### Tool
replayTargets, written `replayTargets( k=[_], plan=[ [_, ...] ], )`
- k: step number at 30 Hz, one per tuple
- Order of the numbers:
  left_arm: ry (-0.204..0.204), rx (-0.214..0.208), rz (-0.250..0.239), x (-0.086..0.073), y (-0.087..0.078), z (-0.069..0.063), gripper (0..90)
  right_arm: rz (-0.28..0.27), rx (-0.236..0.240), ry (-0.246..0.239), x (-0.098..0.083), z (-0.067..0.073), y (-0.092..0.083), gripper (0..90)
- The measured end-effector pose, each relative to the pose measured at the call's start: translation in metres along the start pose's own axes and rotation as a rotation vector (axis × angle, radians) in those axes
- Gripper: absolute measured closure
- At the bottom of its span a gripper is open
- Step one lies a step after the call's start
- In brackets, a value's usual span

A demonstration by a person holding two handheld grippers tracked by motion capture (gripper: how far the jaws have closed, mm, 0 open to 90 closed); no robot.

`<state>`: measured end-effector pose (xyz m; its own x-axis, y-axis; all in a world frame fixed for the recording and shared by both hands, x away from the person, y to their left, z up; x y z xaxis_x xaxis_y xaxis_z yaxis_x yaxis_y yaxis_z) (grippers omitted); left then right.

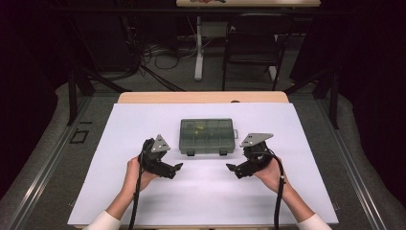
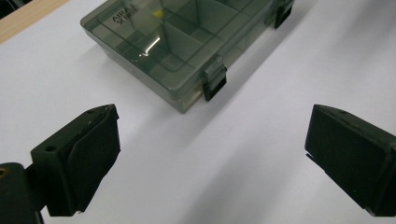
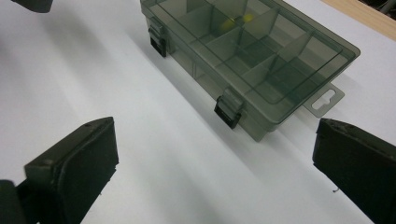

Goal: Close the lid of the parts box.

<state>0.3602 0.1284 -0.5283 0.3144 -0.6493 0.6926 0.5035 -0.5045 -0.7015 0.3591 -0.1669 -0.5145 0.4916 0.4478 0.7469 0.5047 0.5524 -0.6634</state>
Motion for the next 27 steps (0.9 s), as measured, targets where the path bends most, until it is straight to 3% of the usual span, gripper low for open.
replayTargets(
  k=[13,27],
  plan=[
    [0.018,0.006,0.01,-0.021,-0.018,-0.018,2.7,0.008,0.011,-0.019,-0.02,0.011,-0.019,0.0],
    [-0.012,0.025,0.008,-0.046,-0.033,-0.026,2.2,0.012,0.0,-0.013,-0.048,0.017,-0.033,0.0]
  ],
)
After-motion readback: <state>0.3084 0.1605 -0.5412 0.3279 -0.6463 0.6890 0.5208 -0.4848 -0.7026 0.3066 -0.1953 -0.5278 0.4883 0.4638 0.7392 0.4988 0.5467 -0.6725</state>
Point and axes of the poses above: each handheld gripper's, and its own axes: y roughly forward along the jaws, x roughly out of its top, z roughly to its left, the point moved 4 cm from there along y, roughly forward along the jaws, and after that the axes turned 7 degrees about y, right-handed, at the moved point
